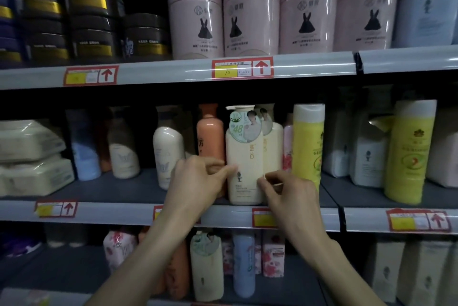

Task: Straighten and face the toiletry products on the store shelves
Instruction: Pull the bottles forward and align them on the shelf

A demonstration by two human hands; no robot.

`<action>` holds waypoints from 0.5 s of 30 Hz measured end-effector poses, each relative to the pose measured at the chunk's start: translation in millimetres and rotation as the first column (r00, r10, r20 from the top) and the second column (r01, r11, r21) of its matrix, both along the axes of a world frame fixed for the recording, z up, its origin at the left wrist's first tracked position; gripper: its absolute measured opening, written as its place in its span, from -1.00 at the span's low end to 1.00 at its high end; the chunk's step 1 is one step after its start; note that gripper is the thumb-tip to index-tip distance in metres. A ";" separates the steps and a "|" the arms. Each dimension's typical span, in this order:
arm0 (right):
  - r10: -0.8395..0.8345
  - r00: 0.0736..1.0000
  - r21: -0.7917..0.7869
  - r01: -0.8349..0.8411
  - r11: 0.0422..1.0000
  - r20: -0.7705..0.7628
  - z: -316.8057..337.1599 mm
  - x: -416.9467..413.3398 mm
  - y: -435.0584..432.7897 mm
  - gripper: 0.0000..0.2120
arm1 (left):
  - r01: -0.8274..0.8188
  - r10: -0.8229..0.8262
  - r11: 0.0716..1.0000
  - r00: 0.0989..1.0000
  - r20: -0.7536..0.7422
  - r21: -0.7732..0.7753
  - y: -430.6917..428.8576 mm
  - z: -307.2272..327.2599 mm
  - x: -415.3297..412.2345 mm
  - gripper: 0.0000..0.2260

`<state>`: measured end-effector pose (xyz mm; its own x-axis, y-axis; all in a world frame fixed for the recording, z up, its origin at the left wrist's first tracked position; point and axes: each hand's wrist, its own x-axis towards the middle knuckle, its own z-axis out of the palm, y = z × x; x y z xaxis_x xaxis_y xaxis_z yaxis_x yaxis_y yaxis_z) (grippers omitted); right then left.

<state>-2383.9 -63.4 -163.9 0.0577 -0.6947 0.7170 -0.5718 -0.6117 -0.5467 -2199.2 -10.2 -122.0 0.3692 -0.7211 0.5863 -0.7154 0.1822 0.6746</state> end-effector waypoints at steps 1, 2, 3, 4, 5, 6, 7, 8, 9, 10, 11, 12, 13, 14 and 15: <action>0.000 1.000 -0.008 0.000 1.000 0.013 2.6 -3.0 5.3 -0.83 | -0.019 0.016 0.999 0.999 -0.048 -0.045 4.0 -1.9 5.5 -0.80; 0.011 0.999 -0.025 -0.010 1.000 0.039 5.3 -4.7 12.1 -0.88 | -0.038 0.028 0.995 0.994 -0.103 -0.093 7.6 -3.8 12.5 -0.90; 0.052 0.996 -0.036 -0.050 0.998 0.073 8.5 -4.2 20.8 -0.92 | -0.041 0.018 0.990 0.986 -0.168 -0.137 10.5 -4.9 20.0 -0.98; 0.131 0.985 -0.012 -0.130 0.991 0.109 11.5 -0.7 30.6 -0.94 | -0.037 -0.001 0.986 0.974 -0.228 -0.163 9.8 -6.8 29.3 -0.92; 0.240 0.959 0.040 -0.249 0.968 0.151 14.4 5.6 40.3 -0.91 | -0.013 -0.027 0.988 0.965 -0.259 -0.154 7.3 -8.0 38.7 -0.85; 0.346 0.919 0.119 -0.371 0.921 0.187 14.6 15.7 46.6 -0.84 | 0.022 -0.054 0.993 0.961 -0.271 -0.119 1.9 -9.1 47.3 -0.75; 0.427 0.882 0.196 -0.463 0.865 0.200 13.8 27.3 51.0 -0.73 | 0.067 -0.084 0.995 0.957 -0.276 -0.071 -4.7 -10.2 53.7 -0.64; 0.463 0.868 0.255 -0.496 0.830 0.181 11.2 39.1 52.1 -0.58 | 0.135 -0.138 0.990 0.944 -0.301 -0.033 -12.0 -10.7 57.0 -0.54; 0.482 0.862 0.288 -0.507 0.813 0.155 8.3 50.8 51.3 -0.44 | 0.213 -0.203 0.977 0.911 -0.358 -0.013 -19.0 -11.1 58.4 -0.46; 0.497 0.857 0.312 -0.513 0.800 0.136 5.9 61.2 50.0 -0.37 | 0.296 -0.266 0.955 0.866 -0.423 0.005 -24.8 -10.9 59.5 -0.42; 0.515 0.846 0.329 -0.530 0.781 0.140 5.0 69.1 49.4 -0.37 | 0.381 -0.331 0.924 0.815 -0.476 0.011 -29.6 -10.0 60.0 -0.39; 0.521 0.840 0.340 -0.538 0.771 0.149 4.3 75.3 48.5 -0.42 | 0.454 -0.383 0.891 0.769 -0.512 0.015 -33.2 -9.2 60.6 -0.39; 0.516 0.843 0.331 -0.536 0.777 0.153 4.7 79.4 49.4 -0.45 | 0.516 -0.429 0.856 0.730 -0.532 0.018 -35.1 -8.9 61.2 -0.41; 0.495 0.857 0.311 -0.515 0.799 0.147 4.0 81.7 50.1 -0.44 | 0.543 -0.447 0.839 0.726 -0.522 0.038 -36.5 -8.8 62.2 -0.44; 0.475 0.868 0.287 -0.496 0.820 0.143 3.9 82.4 51.6 -0.42 | 0.546 -0.453 0.836 0.740 -0.497 0.052 -38.1 -9.0 63.2 -0.48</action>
